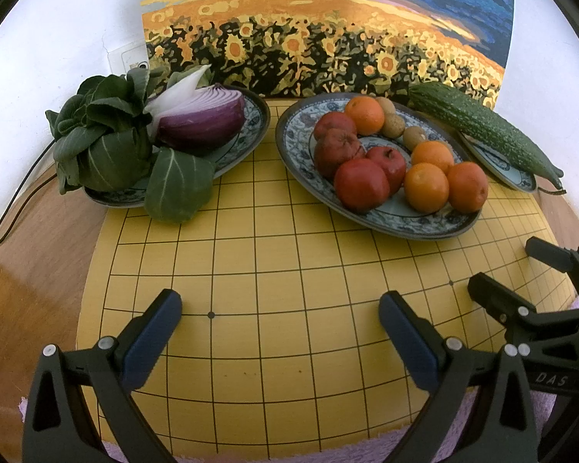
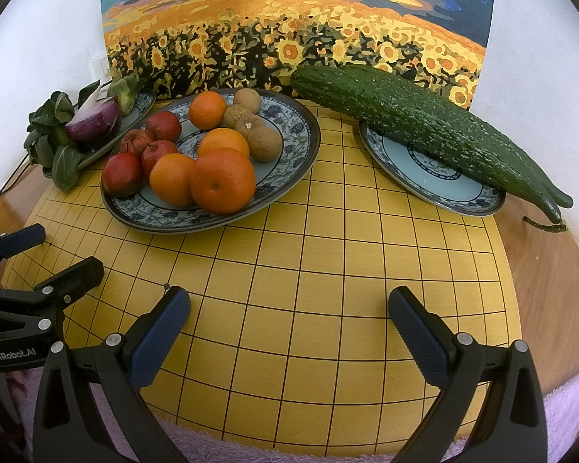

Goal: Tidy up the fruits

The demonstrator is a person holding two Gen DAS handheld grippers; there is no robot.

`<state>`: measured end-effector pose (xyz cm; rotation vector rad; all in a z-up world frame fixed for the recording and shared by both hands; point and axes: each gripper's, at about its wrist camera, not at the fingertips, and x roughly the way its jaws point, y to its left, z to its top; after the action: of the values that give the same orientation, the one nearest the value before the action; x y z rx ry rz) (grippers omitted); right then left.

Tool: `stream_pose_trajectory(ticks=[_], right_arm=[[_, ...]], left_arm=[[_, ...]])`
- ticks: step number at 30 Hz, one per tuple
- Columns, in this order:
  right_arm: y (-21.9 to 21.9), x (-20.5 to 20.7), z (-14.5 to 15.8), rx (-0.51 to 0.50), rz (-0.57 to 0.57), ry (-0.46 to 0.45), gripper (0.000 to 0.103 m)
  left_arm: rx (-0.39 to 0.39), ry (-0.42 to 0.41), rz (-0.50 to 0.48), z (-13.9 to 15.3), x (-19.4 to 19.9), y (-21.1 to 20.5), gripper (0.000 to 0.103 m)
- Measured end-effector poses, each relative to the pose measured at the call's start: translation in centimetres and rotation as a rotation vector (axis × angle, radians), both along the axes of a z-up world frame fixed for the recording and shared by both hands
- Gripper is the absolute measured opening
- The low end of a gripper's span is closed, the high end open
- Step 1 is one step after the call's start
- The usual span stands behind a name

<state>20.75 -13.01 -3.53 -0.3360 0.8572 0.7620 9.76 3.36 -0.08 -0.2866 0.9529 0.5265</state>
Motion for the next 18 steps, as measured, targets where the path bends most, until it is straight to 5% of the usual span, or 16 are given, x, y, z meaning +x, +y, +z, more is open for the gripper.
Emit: stream_pose_trajectory(ticks=[18], right_arm=[[0.03,-0.02,0.01,0.000,0.000,0.000,0.103]], left_arm=[[0.000,0.000,-0.001,0.02,-0.01,0.02,0.103]])
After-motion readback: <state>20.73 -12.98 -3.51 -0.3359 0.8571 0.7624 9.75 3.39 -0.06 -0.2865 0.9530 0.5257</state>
